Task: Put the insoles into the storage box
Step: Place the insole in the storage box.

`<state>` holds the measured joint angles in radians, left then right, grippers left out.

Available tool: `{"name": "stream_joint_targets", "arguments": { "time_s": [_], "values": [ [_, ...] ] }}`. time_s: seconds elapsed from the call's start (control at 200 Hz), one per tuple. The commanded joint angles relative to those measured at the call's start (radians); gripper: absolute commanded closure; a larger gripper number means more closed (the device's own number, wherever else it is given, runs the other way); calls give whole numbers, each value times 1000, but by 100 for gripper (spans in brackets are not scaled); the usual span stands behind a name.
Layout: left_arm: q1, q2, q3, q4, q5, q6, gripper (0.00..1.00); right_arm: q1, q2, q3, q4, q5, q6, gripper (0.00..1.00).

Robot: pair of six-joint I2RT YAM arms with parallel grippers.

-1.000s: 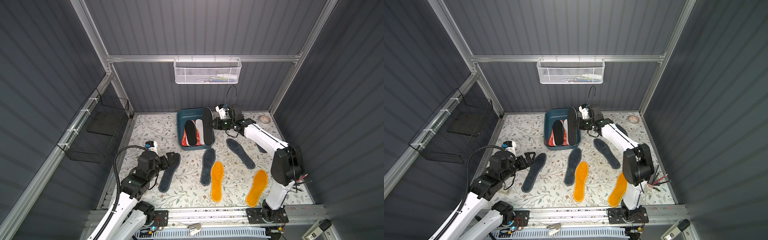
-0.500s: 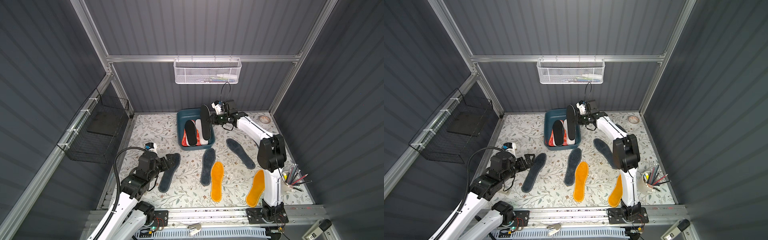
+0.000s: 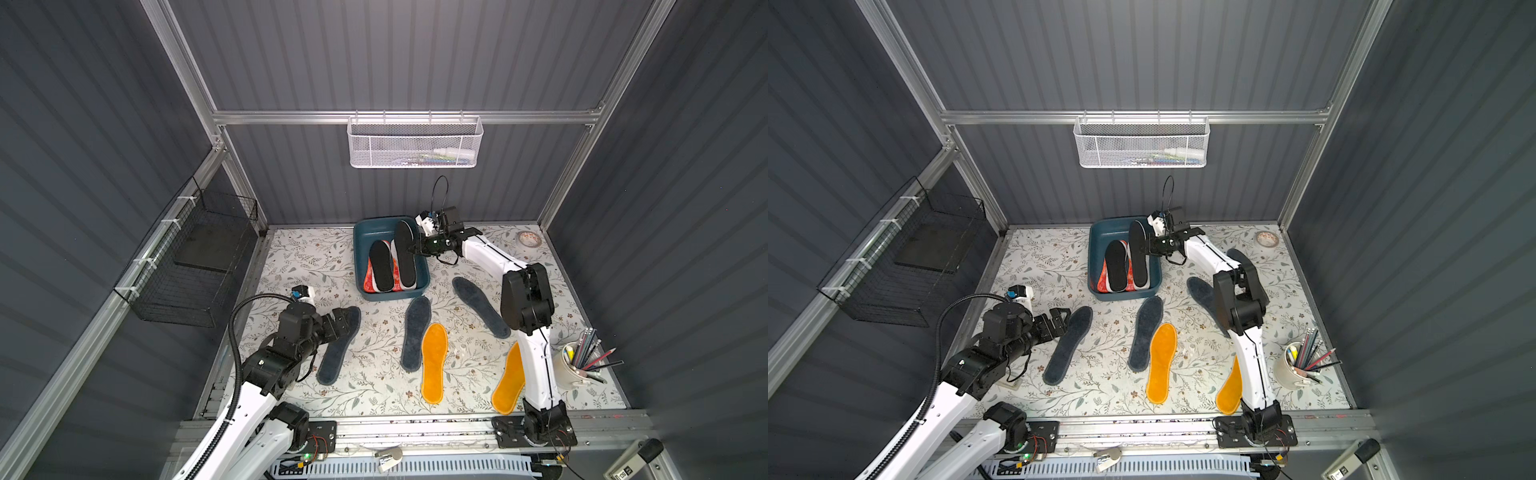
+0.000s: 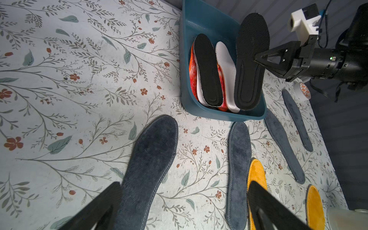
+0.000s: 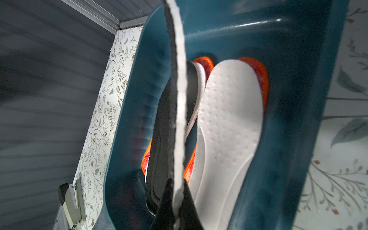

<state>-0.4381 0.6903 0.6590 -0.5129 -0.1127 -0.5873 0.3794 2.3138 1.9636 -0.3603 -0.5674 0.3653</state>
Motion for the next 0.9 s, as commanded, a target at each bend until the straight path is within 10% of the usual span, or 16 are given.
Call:
{"name": "stream_joint_targets", "arguments": {
  "time_s": [0.0, 0.21, 0.56, 0.896],
  "values": [
    [-3, 7, -1, -22, -7, -9, 0, 4, 42, 66, -23, 26, -15, 100],
    [-4, 10, 3, -28, -11, -10, 0, 4, 87, 110, -73, 47, -28, 94],
    [-4, 34, 9, -25, -16, -13, 0, 7, -31, 122, -89, 103, -63, 39],
    [-4, 41, 8, -7, -15, -15, 0, 7, -274, -51, 24, 158, -53, 17]
  ]
}}
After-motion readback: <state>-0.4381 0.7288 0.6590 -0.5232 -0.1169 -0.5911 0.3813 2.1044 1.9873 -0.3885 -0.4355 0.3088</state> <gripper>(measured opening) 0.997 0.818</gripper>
